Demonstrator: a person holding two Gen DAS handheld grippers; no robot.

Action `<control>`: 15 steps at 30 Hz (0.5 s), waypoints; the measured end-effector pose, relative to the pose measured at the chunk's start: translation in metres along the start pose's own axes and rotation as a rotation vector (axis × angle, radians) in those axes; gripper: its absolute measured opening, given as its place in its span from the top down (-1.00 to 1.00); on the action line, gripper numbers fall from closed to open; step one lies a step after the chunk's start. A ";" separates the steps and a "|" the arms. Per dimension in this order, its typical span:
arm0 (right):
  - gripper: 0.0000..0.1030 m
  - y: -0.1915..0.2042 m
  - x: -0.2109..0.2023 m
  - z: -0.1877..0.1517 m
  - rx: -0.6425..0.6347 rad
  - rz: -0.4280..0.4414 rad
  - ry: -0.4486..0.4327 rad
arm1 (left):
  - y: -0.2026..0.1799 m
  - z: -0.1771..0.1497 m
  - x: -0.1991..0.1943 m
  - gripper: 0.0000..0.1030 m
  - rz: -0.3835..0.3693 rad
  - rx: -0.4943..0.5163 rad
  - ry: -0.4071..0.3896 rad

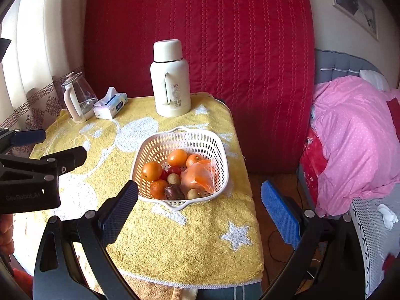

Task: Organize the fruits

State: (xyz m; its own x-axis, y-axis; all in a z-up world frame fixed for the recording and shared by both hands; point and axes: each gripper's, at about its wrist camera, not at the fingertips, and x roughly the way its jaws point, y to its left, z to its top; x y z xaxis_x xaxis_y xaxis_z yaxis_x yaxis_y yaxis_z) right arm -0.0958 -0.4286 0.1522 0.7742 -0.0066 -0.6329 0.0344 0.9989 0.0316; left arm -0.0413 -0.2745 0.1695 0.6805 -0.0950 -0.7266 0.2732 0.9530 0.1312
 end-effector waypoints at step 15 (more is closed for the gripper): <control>-0.94 -0.005 0.014 -0.002 0.004 0.008 0.028 | -0.007 0.003 0.010 -0.86 0.016 0.021 0.016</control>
State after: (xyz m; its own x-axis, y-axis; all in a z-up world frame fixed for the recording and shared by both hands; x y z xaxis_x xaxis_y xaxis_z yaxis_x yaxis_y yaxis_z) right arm -0.0868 -0.4340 0.1418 0.7565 0.0028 -0.6540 0.0306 0.9987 0.0397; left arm -0.0344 -0.2825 0.1630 0.6742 -0.0755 -0.7347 0.2769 0.9480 0.1566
